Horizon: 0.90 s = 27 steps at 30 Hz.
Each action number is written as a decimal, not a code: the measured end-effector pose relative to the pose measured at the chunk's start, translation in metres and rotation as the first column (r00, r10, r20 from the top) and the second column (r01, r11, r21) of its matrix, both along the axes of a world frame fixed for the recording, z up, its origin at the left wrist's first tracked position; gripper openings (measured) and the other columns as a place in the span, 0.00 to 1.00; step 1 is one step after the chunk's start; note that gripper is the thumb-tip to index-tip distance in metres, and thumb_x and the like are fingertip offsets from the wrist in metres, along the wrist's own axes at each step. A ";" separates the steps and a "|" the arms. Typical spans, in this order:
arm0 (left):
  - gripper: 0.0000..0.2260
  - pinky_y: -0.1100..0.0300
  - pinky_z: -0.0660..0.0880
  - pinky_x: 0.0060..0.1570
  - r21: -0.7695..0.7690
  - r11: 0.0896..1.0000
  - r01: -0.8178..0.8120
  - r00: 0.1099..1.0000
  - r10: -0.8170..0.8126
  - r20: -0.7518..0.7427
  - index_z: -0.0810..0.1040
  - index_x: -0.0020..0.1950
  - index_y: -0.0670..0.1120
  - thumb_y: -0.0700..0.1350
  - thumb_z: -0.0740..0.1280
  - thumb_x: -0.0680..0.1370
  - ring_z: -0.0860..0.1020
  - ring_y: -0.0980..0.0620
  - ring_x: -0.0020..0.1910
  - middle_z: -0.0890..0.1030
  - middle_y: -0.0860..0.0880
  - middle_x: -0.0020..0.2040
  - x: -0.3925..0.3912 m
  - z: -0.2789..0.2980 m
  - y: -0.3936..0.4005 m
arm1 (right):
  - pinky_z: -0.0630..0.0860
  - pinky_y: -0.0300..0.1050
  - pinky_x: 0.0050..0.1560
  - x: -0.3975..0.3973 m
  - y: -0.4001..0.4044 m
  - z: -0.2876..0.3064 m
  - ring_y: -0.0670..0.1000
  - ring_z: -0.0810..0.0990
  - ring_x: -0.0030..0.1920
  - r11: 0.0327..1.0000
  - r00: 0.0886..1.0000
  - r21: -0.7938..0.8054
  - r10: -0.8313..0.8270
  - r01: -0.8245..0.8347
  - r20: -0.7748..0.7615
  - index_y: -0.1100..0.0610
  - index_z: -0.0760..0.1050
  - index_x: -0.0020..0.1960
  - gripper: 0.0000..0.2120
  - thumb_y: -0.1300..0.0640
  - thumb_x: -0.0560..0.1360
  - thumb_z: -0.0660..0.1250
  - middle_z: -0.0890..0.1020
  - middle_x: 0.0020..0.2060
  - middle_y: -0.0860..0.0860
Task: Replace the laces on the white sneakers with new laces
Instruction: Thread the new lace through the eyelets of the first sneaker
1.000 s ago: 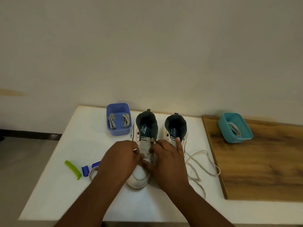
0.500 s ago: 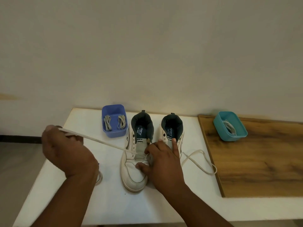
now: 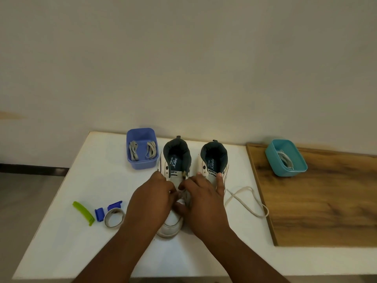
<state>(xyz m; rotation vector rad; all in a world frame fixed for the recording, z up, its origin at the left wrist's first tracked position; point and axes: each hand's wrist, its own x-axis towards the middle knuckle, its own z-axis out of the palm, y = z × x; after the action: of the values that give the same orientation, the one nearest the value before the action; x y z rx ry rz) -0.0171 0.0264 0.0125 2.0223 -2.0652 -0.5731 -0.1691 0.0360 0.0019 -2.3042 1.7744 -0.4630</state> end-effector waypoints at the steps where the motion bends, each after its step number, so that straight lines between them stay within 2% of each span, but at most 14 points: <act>1: 0.14 0.66 0.64 0.47 0.019 1.000 0.000 0.999 -0.001 0.037 0.79 0.63 0.54 0.57 0.61 0.83 0.75 0.55 0.49 0.74 0.50 0.58 0.000 0.000 0.000 | 0.35 0.58 0.80 0.000 0.000 0.000 0.46 0.73 0.69 1.000 1.000 0.005 0.001 -0.001 -0.005 0.40 0.77 0.56 0.24 0.29 0.69 0.55 0.78 0.58 0.40; 3: 0.12 0.66 0.66 0.46 0.023 1.000 -0.002 0.997 0.001 0.071 0.80 0.62 0.53 0.55 0.62 0.83 0.75 0.56 0.46 0.73 0.50 0.57 0.005 0.006 -0.001 | 0.35 0.58 0.80 0.000 -0.001 -0.001 0.45 0.72 0.69 1.000 1.000 0.012 0.001 -0.001 -0.031 0.39 0.75 0.56 0.23 0.27 0.70 0.59 0.77 0.57 0.38; 6: 0.07 0.61 0.75 0.46 -0.173 0.984 -0.051 0.990 0.073 0.121 0.81 0.58 0.52 0.47 0.67 0.81 0.79 0.52 0.46 0.74 0.47 0.56 0.023 0.023 0.005 | 0.34 0.57 0.79 0.000 -0.002 0.000 0.44 0.72 0.69 0.999 0.999 0.041 -0.007 0.008 -0.045 0.39 0.74 0.56 0.23 0.26 0.69 0.66 0.76 0.58 0.37; 8: 0.05 0.57 0.74 0.38 -0.355 0.917 -0.182 0.976 0.213 0.048 0.83 0.54 0.48 0.45 0.68 0.80 0.79 0.47 0.41 0.76 0.44 0.52 0.035 0.033 0.009 | 0.32 0.56 0.79 0.000 -0.002 0.004 0.44 0.71 0.69 0.998 1.000 0.058 -0.012 0.013 -0.026 0.39 0.74 0.57 0.22 0.27 0.70 0.67 0.76 0.58 0.37; 10: 0.12 0.58 0.72 0.37 -0.421 0.866 -0.268 0.961 0.269 -0.058 0.81 0.51 0.46 0.50 0.61 0.82 0.76 0.49 0.38 0.76 0.44 0.50 0.039 0.035 0.009 | 0.32 0.56 0.79 0.001 0.000 0.008 0.45 0.71 0.69 0.998 1.000 0.057 -0.014 0.015 -0.008 0.40 0.75 0.57 0.22 0.28 0.70 0.68 0.76 0.59 0.38; 12: 0.14 0.63 0.69 0.38 -0.322 0.918 -0.230 0.960 0.160 -0.229 0.77 0.49 0.49 0.55 0.56 0.82 0.74 0.55 0.39 0.76 0.48 0.47 0.033 0.034 0.010 | 0.34 0.59 0.79 0.001 0.001 0.009 0.45 0.72 0.68 0.999 1.000 0.051 -0.017 0.018 -0.004 0.40 0.75 0.58 0.21 0.29 0.71 0.68 0.76 0.59 0.39; 15: 0.09 0.67 0.71 0.41 -0.100 0.995 0.009 0.931 -0.045 -0.363 0.75 0.48 0.57 0.56 0.59 0.82 0.78 0.59 0.41 0.80 0.57 0.42 0.019 0.033 0.014 | 0.40 0.65 0.79 0.002 0.003 0.005 0.48 0.70 0.71 0.999 1.000 0.044 -0.015 0.015 -0.006 0.39 0.73 0.63 0.23 0.32 0.72 0.67 0.75 0.66 0.42; 17: 0.09 0.66 0.75 0.44 -0.017 0.995 0.101 0.849 -0.096 -0.519 0.78 0.48 0.56 0.55 0.60 0.82 0.79 0.60 0.43 0.81 0.57 0.41 0.014 0.035 0.018 | 0.44 0.65 0.79 0.003 0.004 0.002 0.51 0.65 0.76 0.997 0.997 0.062 0.032 -0.037 0.067 0.39 0.69 0.69 0.26 0.38 0.73 0.69 0.71 0.72 0.46; 19: 0.10 0.63 0.77 0.46 -0.013 0.991 0.132 0.736 -0.106 -0.669 0.80 0.48 0.53 0.54 0.60 0.82 0.80 0.56 0.43 0.82 0.55 0.41 0.011 0.041 0.019 | 0.50 0.61 0.80 0.004 0.004 0.003 0.52 0.62 0.78 0.994 0.969 0.048 0.087 -0.100 0.232 0.39 0.67 0.70 0.26 0.49 0.75 0.71 0.70 0.73 0.49; 21: 0.11 0.64 0.77 0.45 -0.062 0.996 0.070 0.689 -0.093 -0.718 0.80 0.51 0.52 0.55 0.60 0.80 0.81 0.55 0.43 0.82 0.54 0.42 0.010 0.048 0.018 | 0.63 0.52 0.75 0.004 0.004 0.009 0.49 0.68 0.72 0.991 0.907 -0.003 0.122 -0.132 0.403 0.43 0.73 0.63 0.15 0.54 0.78 0.67 0.74 0.68 0.47; 22: 0.09 0.66 0.77 0.42 -0.084 0.996 -0.029 0.682 -0.041 -0.730 0.79 0.54 0.53 0.55 0.62 0.80 0.81 0.56 0.43 0.82 0.55 0.43 0.011 0.050 0.017 | 0.70 0.46 0.68 0.003 0.004 0.013 0.46 0.73 0.66 0.995 0.866 -0.020 0.094 -0.096 0.491 0.46 0.77 0.59 0.09 0.53 0.80 0.64 0.77 0.63 0.44; 24: 0.05 0.66 0.76 0.33 -0.055 0.950 -0.307 0.606 0.150 -0.781 0.77 0.56 0.56 0.51 0.65 0.81 0.80 0.58 0.37 0.80 0.55 0.43 0.016 0.051 0.012 | 0.76 0.38 0.53 0.001 0.001 0.027 0.42 0.80 0.52 0.995 0.688 0.077 -0.099 0.063 0.719 0.51 0.81 0.54 0.09 0.55 0.83 0.61 0.82 0.50 0.40; 25: 0.05 0.65 0.73 0.29 0.019 0.909 -0.417 0.501 0.248 -0.829 0.76 0.56 0.55 0.48 0.65 0.81 0.77 0.58 0.32 0.79 0.53 0.43 0.020 0.050 0.010 | 0.78 0.41 0.50 -0.001 -0.001 0.034 0.43 0.82 0.48 0.976 0.553 0.162 -0.215 0.143 0.805 0.52 0.81 0.53 0.10 0.58 0.84 0.61 0.83 0.47 0.42; 27: 0.07 0.63 0.67 0.26 0.241 0.831 -0.502 0.218 0.392 -0.894 0.75 0.55 0.53 0.41 0.62 0.82 0.69 0.58 0.28 0.77 0.48 0.42 0.027 0.047 0.004 | 0.81 0.49 0.52 -0.007 -0.006 0.046 0.47 0.84 0.50 0.918 0.289 0.278 -0.357 0.282 0.888 0.53 0.80 0.54 0.11 0.60 0.84 0.59 0.85 0.48 0.48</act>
<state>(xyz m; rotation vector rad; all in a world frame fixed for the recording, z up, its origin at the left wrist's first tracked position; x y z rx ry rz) 0.0098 0.0308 0.0593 1.4651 -0.7164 -1.1059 -0.1763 0.0300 0.0479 -1.0418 1.4758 -1.4164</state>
